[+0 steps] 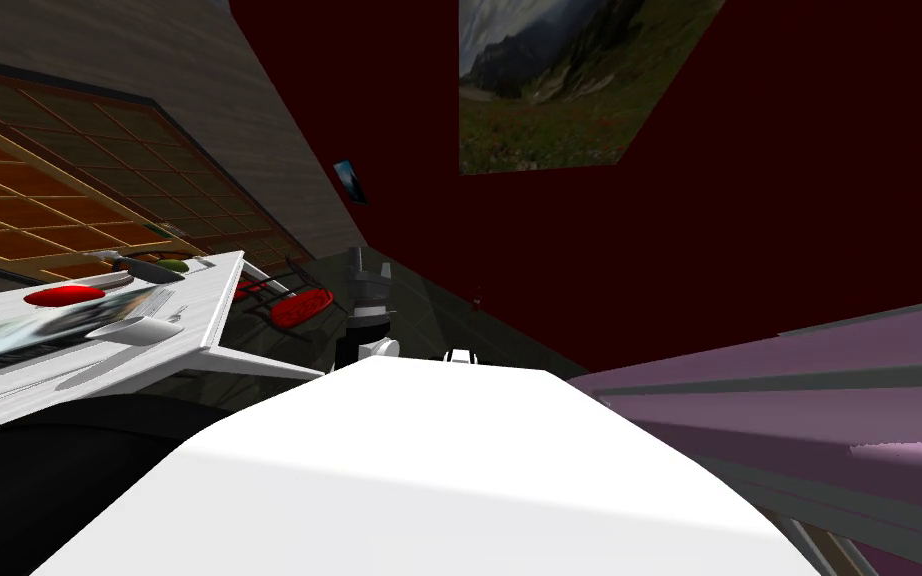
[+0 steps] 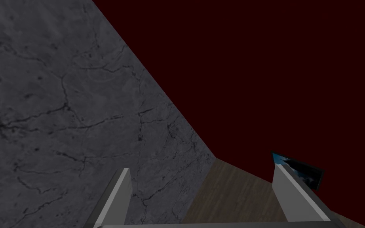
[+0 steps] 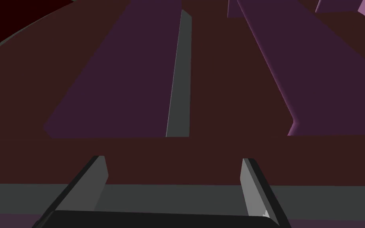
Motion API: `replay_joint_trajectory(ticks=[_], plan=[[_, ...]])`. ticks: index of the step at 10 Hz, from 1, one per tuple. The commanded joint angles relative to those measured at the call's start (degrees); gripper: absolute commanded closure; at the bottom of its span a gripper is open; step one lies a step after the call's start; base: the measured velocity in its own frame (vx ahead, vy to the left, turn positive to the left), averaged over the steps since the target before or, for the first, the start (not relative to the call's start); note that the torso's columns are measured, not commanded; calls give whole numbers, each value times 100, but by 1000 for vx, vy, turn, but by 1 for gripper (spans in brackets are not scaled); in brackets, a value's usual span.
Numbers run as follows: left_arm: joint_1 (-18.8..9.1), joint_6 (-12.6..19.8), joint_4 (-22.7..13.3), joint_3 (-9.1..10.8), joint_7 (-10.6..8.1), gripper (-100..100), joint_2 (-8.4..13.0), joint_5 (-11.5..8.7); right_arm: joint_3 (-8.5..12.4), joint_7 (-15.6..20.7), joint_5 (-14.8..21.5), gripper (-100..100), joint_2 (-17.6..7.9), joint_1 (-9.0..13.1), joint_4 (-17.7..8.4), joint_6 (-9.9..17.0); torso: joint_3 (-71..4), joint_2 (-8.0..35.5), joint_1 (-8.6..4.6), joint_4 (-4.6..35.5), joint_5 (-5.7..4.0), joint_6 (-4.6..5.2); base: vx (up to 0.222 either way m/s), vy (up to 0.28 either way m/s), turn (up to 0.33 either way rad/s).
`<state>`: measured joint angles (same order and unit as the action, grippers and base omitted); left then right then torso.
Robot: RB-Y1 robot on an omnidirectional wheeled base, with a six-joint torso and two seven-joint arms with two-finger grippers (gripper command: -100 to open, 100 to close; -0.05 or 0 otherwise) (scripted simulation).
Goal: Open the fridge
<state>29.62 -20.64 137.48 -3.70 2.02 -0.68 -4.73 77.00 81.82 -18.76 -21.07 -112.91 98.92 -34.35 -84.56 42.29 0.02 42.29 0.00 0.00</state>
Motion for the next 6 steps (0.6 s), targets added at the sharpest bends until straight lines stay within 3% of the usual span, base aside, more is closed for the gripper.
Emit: replay_joint_trajectory(ticks=[1, 6], plan=[[0, 0, 0, 0, 0, 0, 0, 0, 77, -140, -99, -100, -23, -282, -5, 45, 1, 1, 1, 0, 0, 0, 86, 10, -10], [0, 0, 0, 0, 0, 0, 0, 0, 251, -458, -326, -100, -63, -807, 5, 175, -4, -6, -8, -2, -2, 0, 85, 0, -17]])
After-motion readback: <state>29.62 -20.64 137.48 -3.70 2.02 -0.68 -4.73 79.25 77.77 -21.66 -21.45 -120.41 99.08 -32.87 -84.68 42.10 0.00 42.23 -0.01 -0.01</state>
